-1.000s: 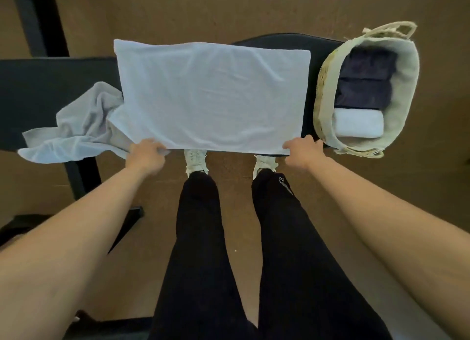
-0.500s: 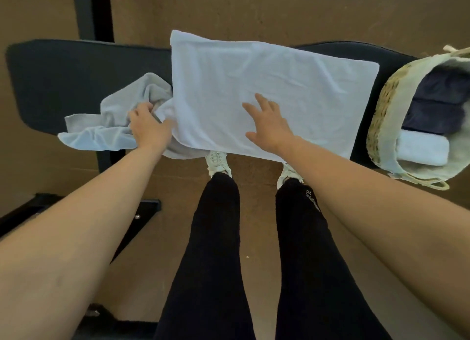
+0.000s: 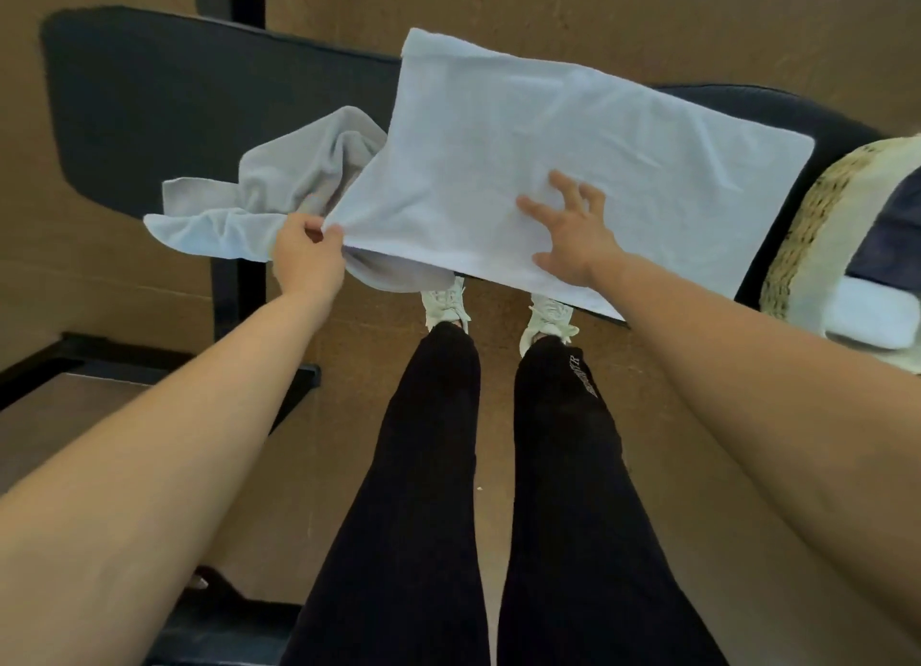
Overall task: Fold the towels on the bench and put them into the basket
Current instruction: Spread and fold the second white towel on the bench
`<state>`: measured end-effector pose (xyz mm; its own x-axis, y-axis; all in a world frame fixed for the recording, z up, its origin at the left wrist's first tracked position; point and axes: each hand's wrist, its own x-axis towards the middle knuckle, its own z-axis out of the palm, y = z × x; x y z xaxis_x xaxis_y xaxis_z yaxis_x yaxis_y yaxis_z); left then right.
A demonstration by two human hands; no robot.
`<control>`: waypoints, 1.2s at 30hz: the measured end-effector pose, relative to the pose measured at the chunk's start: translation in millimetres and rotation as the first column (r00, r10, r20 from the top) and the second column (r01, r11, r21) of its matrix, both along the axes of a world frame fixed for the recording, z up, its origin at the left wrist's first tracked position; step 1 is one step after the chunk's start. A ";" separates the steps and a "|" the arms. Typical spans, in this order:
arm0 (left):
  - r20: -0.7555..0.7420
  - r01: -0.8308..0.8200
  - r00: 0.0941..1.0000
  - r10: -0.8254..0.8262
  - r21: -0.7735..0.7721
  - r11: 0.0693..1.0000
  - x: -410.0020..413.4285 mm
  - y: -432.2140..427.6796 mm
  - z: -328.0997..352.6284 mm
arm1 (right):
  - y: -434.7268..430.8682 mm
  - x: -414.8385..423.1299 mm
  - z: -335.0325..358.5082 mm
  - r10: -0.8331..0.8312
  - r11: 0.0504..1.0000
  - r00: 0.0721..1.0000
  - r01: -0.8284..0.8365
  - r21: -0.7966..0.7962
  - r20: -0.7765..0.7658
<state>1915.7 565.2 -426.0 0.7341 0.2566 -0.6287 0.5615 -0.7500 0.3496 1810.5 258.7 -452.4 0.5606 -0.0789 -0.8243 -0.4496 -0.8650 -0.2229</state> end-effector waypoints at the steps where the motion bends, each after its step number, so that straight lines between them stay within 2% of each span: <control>1: 0.005 -0.097 0.995 0.097 0.005 0.995 -6.5 5.6 1.2 | -0.6 -0.9 -0.5 -0.011 1.000 1.000 0.011 0.006 0.005; 3: 0.004 -0.268 0.964 0.268 0.017 0.963 -19.8 12.2 4.5 | -1.7 -1.2 -2.1 -0.018 1.000 1.000 0.018 0.014 0.023; 6: -0.066 -0.345 0.936 0.346 0.030 0.938 -42.1 15.9 9.0 | 2.4 -3.1 -3.6 0.009 1.000 1.000 -0.008 -0.019 0.030; 10: -0.184 -0.298 0.942 0.280 -0.074 0.952 -42.5 15.6 8.0 | 7.5 0.8 -4.2 -0.001 0.998 1.000 0.002 -0.057 0.022; 15: -0.188 -0.228 0.964 0.190 -0.206 0.952 -1.6 4.1 -1.5 | 11.1 11.8 -0.1 -0.006 0.997 1.000 0.007 -0.077 0.023; 18: -0.129 -0.118 0.987 0.094 -0.195 0.974 16.4 0.4 -8.8 | 16.7 6.2 1.3 0.038 0.995 0.997 -0.031 -0.098 0.068; 20: -0.089 -0.050 0.995 0.034 -0.184 0.982 24.4 -0.6 -11.4 | 19.6 -8.7 1.7 0.153 0.979 0.982 -0.135 -0.156 0.110; 24: -0.081 -0.010 0.997 -0.002 -0.147 0.989 31.4 6.8 -14.1 | 27.5 -48.5 1.6 0.407 0.900 0.890 -0.351 -0.259 0.207; 28: -0.112 -0.008 0.994 -0.010 -0.158 0.987 28.2 16.2 -18.9 | 34.9 -66.7 -0.1 0.391 0.907 0.909 -0.354 -0.226 0.144; 31: -0.134 0.009 0.991 -0.030 -0.158 0.987 25.9 17.9 -22.4 | 33.1 -64.1 -6.6 0.406 0.899 0.897 -0.358 -0.251 0.174; 34: -0.144 0.029 0.988 -0.051 -0.149 0.988 27.3 17.4 -23.5 | 29.1 -62.0 -11.8 0.444 0.895 0.869 -0.419 -0.155 0.218; 36: -0.152 0.031 0.987 -0.054 -0.146 0.989 28.1 16.9 -23.8 | 26.0 -63.0 -10.2 0.429 0.903 0.885 -0.415 -0.113 0.180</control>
<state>1943.8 582.1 -449.9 0.6335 0.1265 -0.7634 0.5860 -0.7227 0.3665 1747.5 284.7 -462.6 0.7027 0.1484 -0.6958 0.0076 -0.9795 -0.2012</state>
